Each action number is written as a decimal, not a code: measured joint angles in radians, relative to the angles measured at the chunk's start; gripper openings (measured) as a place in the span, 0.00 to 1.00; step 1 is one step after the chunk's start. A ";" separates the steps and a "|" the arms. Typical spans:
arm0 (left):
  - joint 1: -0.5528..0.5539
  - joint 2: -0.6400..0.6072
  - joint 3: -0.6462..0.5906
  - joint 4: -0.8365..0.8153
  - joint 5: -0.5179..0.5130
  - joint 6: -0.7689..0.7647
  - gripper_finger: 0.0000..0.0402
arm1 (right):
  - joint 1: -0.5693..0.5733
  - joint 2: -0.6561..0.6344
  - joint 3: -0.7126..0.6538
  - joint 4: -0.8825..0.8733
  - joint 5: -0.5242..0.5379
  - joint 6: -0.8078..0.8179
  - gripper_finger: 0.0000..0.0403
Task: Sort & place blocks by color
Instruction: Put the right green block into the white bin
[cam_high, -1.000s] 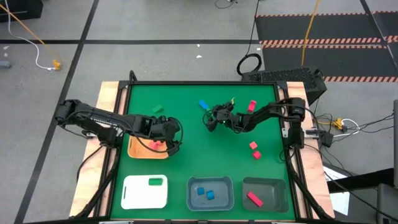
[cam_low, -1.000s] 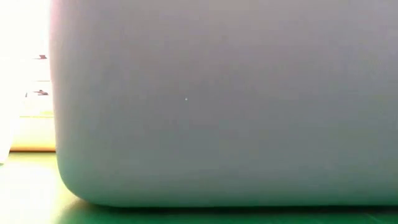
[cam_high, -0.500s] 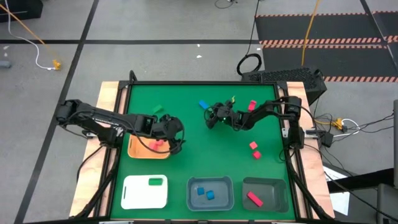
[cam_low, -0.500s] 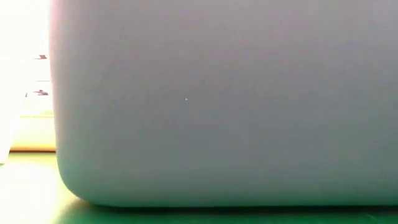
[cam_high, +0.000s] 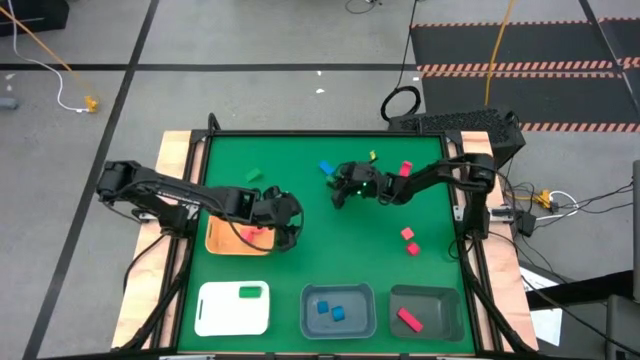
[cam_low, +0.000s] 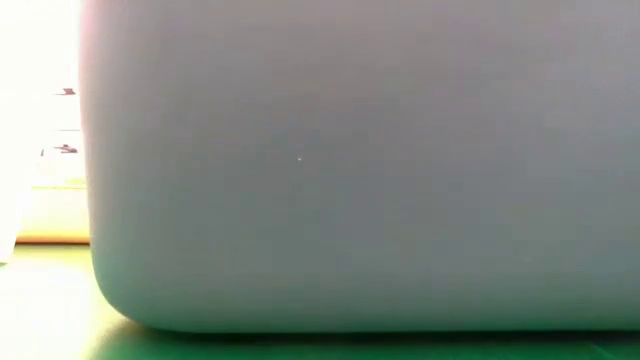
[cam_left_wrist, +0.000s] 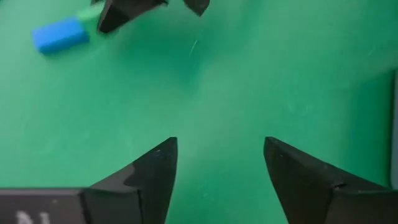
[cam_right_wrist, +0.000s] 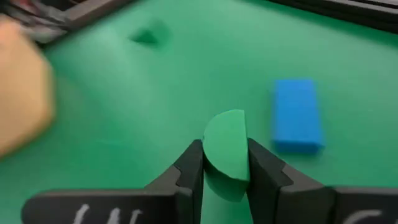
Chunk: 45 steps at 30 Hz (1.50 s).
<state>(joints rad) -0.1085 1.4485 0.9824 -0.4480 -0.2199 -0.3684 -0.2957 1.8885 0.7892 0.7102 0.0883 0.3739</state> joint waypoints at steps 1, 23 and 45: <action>0.000 0.006 0.001 0.012 0.000 0.018 0.56 | 0.001 -0.016 0.000 0.003 -0.040 0.012 0.16; -0.028 0.007 -0.030 0.250 -0.233 0.519 0.52 | 0.099 -0.195 0.000 -0.013 -0.617 0.342 0.17; -0.037 0.007 -0.030 0.466 -0.196 0.676 0.81 | 0.063 -0.195 0.000 0.198 -0.618 0.489 0.17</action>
<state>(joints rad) -0.1452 1.4555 0.9527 0.0185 -0.4164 0.3077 -0.2326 1.6939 0.7891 0.9080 -0.5293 0.8629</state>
